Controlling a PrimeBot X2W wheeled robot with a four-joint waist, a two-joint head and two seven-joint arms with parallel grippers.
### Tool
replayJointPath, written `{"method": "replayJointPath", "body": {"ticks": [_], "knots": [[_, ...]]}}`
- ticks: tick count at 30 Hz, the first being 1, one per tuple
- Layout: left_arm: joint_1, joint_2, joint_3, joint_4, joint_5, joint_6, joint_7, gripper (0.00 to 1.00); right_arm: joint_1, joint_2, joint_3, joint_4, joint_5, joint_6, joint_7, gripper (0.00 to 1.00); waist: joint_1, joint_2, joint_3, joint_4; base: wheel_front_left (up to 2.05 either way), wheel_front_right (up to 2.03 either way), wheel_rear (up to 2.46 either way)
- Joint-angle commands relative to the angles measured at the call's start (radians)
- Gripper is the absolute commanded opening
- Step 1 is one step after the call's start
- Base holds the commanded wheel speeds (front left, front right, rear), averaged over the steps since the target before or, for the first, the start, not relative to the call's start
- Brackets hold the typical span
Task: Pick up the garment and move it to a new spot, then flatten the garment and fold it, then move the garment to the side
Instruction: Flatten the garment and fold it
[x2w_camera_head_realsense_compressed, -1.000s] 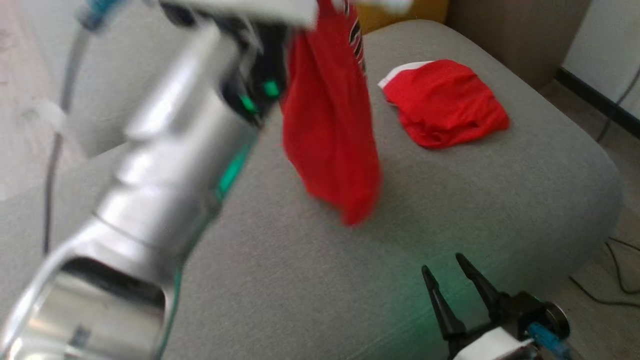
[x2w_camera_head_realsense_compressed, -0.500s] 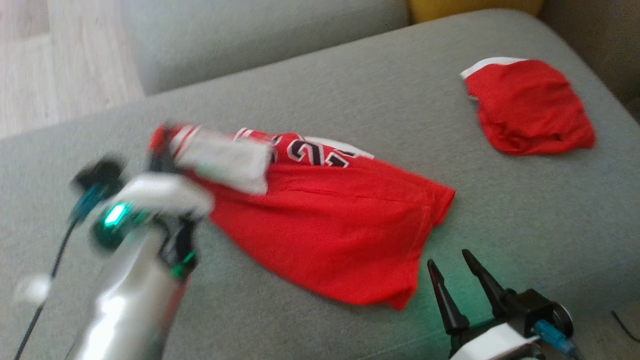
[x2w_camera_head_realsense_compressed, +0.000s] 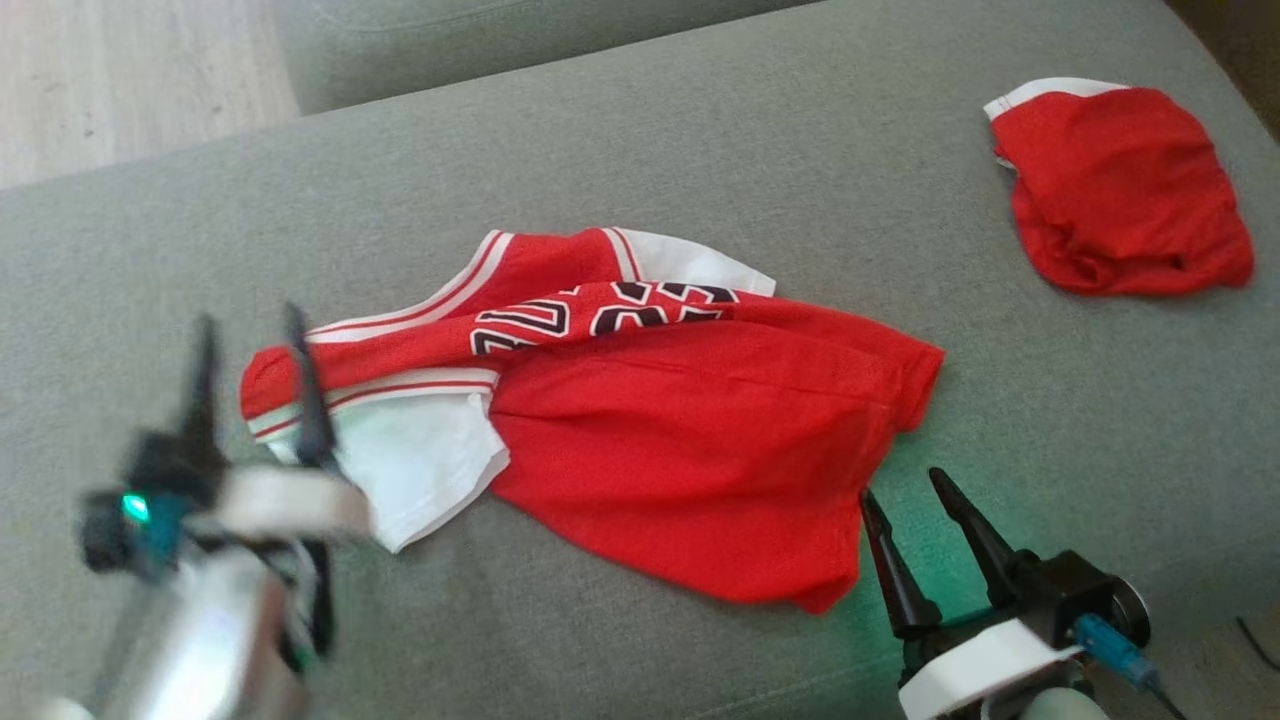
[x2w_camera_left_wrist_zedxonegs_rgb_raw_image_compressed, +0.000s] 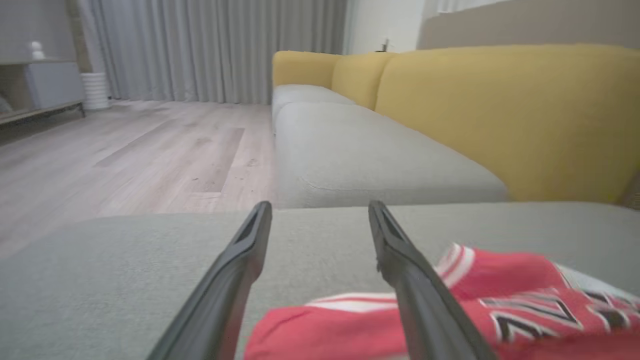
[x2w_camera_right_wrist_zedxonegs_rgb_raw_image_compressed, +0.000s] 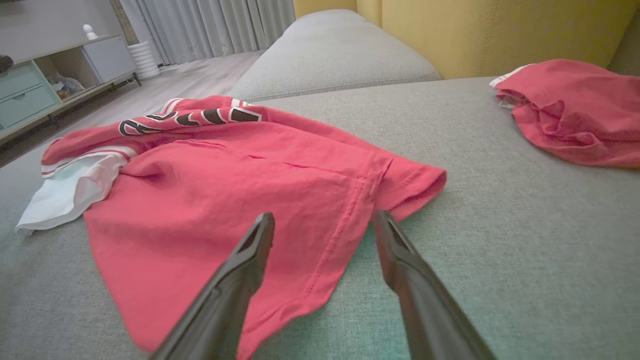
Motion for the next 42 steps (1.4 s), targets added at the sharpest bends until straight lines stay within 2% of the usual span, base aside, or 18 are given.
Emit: {"method": "replayJointPath", "body": {"ticks": [1,5,9,18,19,20,24,32,37,42], "knots": [[0.013,0.016,0.023,-0.023,0.007,0.003,-0.005,1.0,-0.028,0.003,0.02,-0.033,0.01,0.007,-0.006,1.0,-0.0001,0.0,0.001,-0.003,0.0,0.0,0.0],[0.128,-0.028,-0.01,-0.045,0.092,0.034,-0.005,1.0,-0.024,0.007,0.021,-0.031,0.013,0.007,-0.006,1.0,-0.0001,0.0,0.003,-0.009,0.0,0.0,0.0],[0.21,-0.093,0.015,0.016,0.06,0.054,-0.005,1.0,-0.019,0.005,0.02,-0.028,0.014,0.007,-0.006,1.0,-0.0001,0.0,-0.002,-0.011,0.0,0.0,0.0],[0.183,-0.14,-0.005,0.2,0.02,-0.026,-0.005,1.0,-0.021,-0.006,0.026,-0.024,0.014,0.007,-0.006,1.0,-0.0001,0.0,-0.003,-0.009,0.0,0.0,0.0],[0.175,-0.142,-0.01,0.212,0.02,-0.039,-0.005,0.73,-0.019,-0.008,0.025,-0.023,0.014,0.007,-0.006,1.0,-0.0001,0.0,-0.005,-0.008,0.0,0.0,0.0],[0.168,-0.144,-0.016,0.221,0.021,-0.052,-0.005,0.0,-0.016,-0.011,0.023,-0.022,0.015,0.007,-0.006,1.0,-0.0001,0.0,-0.008,-0.005,0.0,0.0,0.0],[0.152,-0.147,-0.028,0.2,0.021,-0.132,-0.005,0.0,-0.006,-0.019,0.002,-0.016,0.017,0.007,-0.006,1.0,-0.0001,0.0,-0.02,0.013,0.0,0.0,0.0],[0.162,-0.093,0.078,0.004,0.111,-0.096,-0.005,0.0,-0.056,0.001,-0.056,0.015,0.12,0.007,-0.006,1.0,-0.0001,0.0,-0.024,0.05,0.0,0.0,0.0],[0.159,-0.086,0.118,-0.046,0.125,-0.106,-0.005,0.0,-0.122,0.006,-0.062,0.07,0.193,0.007,-0.006,1.0,-0.0001,0.0,-0.013,0.061,0.0,0.0,0.0],[0.152,-0.087,0.134,-0.061,0.141,-0.115,-0.005,0.0,-0.184,-0.002,-0.026,0.157,0.261,0.007,-0.006,1.0,-0.0001,0.0,0.0,0.069,0.0,0.0,0.0]]}}
